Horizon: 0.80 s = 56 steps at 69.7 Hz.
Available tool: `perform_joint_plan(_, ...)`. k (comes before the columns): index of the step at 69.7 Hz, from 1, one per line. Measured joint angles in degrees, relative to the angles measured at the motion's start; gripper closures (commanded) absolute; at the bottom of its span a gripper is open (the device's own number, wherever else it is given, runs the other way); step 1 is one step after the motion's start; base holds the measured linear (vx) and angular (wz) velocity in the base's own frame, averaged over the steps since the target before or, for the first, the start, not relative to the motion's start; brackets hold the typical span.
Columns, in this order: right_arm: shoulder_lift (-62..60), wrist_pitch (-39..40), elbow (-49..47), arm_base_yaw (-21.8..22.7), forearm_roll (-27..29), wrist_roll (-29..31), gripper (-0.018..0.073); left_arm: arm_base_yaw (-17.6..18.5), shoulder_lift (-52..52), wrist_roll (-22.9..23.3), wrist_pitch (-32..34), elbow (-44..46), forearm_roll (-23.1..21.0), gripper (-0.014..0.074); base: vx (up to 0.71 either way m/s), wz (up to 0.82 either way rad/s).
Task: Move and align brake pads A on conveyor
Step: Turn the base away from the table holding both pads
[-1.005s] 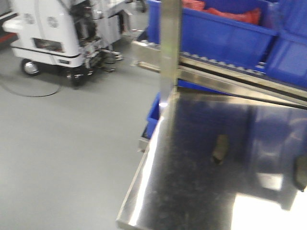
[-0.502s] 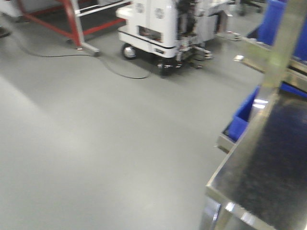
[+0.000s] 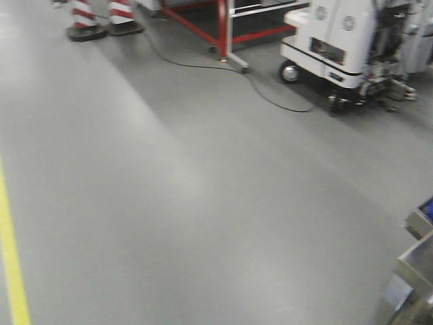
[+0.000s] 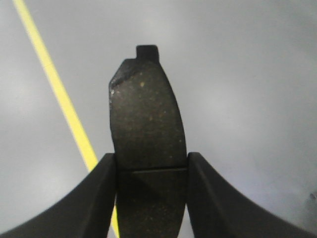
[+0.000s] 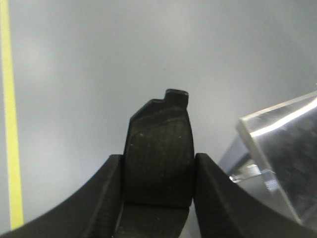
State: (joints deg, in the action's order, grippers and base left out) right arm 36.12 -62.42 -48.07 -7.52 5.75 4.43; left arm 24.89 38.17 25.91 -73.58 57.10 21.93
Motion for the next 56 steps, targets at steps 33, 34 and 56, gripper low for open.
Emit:
perform_joint_plan(33,0.0,0.0,0.0,0.0,0.0,0.0,0.0566,0.0,0.0,0.0,0.0,0.0,0.0,0.0603,-0.15,0.57)
perform_joint_plan(34,0.0,0.0,0.0,0.0,0.0,0.0,0.0566,0.0,0.0,0.0,0.0,0.0,0.0,0.0603,-0.12,0.47)
perform_joint_plan(56,0.0,-0.5,0.0,0.0,0.1,0.0,0.0566,0.0,-0.1,0.0,-0.2,0.0,0.0,0.0603,-0.08,0.37)
